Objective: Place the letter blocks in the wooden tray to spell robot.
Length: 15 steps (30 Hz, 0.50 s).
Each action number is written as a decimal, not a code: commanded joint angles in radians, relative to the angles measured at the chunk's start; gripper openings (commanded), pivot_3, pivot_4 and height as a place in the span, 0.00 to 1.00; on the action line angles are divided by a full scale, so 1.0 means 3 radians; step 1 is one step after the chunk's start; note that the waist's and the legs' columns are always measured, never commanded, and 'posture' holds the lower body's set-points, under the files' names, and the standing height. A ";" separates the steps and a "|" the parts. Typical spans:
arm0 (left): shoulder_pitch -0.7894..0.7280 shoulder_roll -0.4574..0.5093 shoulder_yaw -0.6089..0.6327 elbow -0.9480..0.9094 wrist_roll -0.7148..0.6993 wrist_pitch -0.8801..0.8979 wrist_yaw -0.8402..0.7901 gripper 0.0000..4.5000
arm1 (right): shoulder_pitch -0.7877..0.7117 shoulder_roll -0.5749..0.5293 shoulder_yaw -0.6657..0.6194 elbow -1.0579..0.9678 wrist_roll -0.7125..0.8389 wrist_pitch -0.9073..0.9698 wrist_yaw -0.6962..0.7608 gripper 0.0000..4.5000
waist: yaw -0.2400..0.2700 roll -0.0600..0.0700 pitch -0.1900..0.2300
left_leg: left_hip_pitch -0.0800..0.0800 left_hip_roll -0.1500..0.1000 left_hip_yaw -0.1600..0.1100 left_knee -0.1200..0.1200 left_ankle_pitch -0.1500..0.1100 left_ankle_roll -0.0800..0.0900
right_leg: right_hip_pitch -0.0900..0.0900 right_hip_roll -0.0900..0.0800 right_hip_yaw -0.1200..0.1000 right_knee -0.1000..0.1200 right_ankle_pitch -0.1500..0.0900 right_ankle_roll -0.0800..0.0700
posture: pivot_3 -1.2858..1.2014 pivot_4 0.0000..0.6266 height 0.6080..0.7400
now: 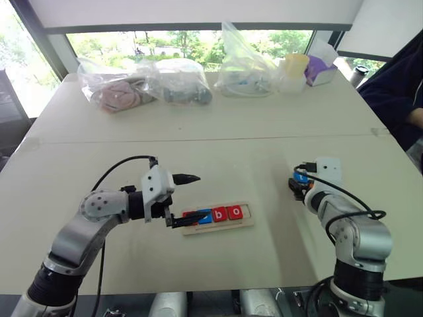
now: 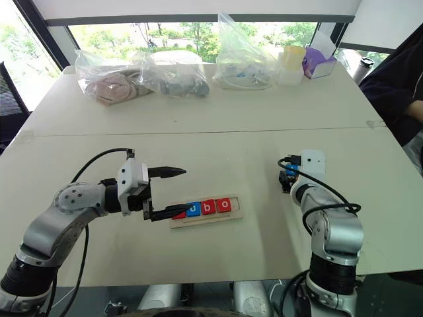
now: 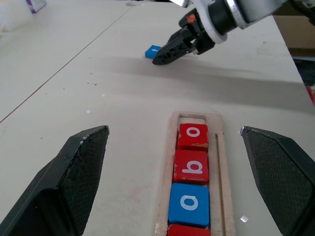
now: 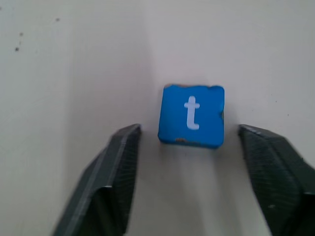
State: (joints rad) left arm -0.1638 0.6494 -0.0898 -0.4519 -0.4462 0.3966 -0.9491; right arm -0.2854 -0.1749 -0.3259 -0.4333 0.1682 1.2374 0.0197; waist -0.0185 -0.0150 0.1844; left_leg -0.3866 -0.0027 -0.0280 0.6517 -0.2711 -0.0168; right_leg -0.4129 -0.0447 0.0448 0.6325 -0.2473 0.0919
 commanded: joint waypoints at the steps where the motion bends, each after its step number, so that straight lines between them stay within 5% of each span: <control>1: -0.0025 -0.0020 0.0010 -0.0073 0.0001 -0.0063 0.0023 1.00 | -0.0103 0.0068 -0.0025 0.0098 -0.0012 0.0020 -0.0078 0.51 | -0.0003 0.0000 0.0000 | 0.0000 0.0000 0.0000 0.0000 0.0000 0.0000 | 0.0000 0.0000 0.0000 0.0000 0.0000 0.0000 | 0.52 0.24 1.00; 5: 0.0015 -0.0024 0.0023 -0.0105 0.0006 -0.0057 0.0058 1.00 | -0.0152 0.0079 0.0014 0.0165 -0.0021 0.0016 -0.0109 0.26 | -0.0006 0.0000 0.0000 | 0.0001 0.0000 0.0000 -0.0001 0.0000 0.0000 | 0.0000 -0.0001 0.0000 0.0000 0.0000 0.0000 | 0.52 0.24 1.00; 15: 0.0089 -0.0026 0.0030 -0.0145 -0.0005 -0.0068 0.0125 1.00 | 0.0390 -0.0302 0.0076 -0.0944 0.0241 0.1072 0.0277 0.26 | 0.0018 0.0000 -0.0001 | -0.0002 0.0000 -0.0007 -0.0007 0.0000 0.0000 | 0.0000 -0.0001 -0.0003 -0.0002 -0.0001 0.0001 | 0.52 0.24 1.00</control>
State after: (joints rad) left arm -0.1343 0.6425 -0.0934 -0.4565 -0.4445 0.3967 -0.9126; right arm -0.1976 -0.2516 -0.3005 -0.6362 0.2075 1.4587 0.0680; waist -0.0131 -0.0149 0.1842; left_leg -0.3874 -0.0027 -0.0302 0.6494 -0.2712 -0.0167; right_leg -0.4131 -0.0452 0.0439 0.6319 -0.2477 0.0923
